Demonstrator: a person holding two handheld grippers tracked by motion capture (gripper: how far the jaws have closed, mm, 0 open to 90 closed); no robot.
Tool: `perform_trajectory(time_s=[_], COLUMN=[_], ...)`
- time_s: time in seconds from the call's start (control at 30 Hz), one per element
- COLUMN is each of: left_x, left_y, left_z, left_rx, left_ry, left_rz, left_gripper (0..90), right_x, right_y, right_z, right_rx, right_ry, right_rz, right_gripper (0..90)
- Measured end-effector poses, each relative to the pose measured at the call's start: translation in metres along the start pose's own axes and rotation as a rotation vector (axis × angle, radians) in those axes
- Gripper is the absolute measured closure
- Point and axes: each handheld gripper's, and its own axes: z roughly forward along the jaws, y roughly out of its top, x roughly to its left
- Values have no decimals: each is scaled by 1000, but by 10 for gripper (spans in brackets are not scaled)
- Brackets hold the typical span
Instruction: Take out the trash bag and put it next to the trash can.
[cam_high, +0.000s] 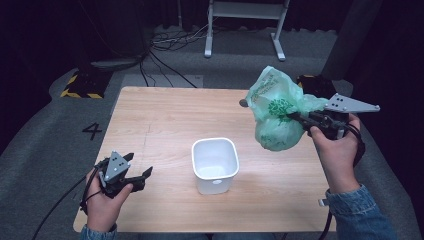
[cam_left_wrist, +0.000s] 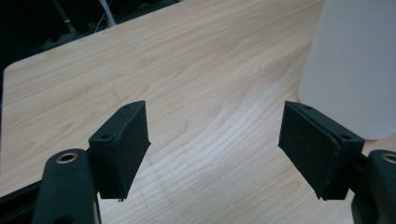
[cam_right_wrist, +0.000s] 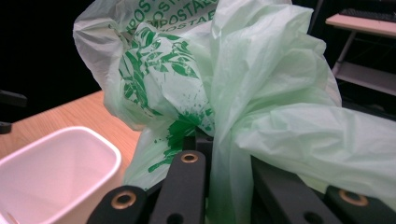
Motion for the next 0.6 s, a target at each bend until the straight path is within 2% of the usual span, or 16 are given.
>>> perform_trajectory(time_s=[0.2, 0.43, 0.6], left_x=[1, 4, 7], left_y=[-3, -10, -11], left_z=[-2, 5, 8], left_rx=[-19, 22, 41], left_ry=[-2, -27, -21], left_rz=[0, -16, -14], left_gripper=[243, 242, 241], right_x=[-8, -13, -14], right_y=[-21, -46, -65], right_z=[7, 15, 22], right_rx=[57, 113, 158], right_ry=[-19, -9, 0], right_rz=[18, 42, 60], right_gripper=[879, 877, 876])
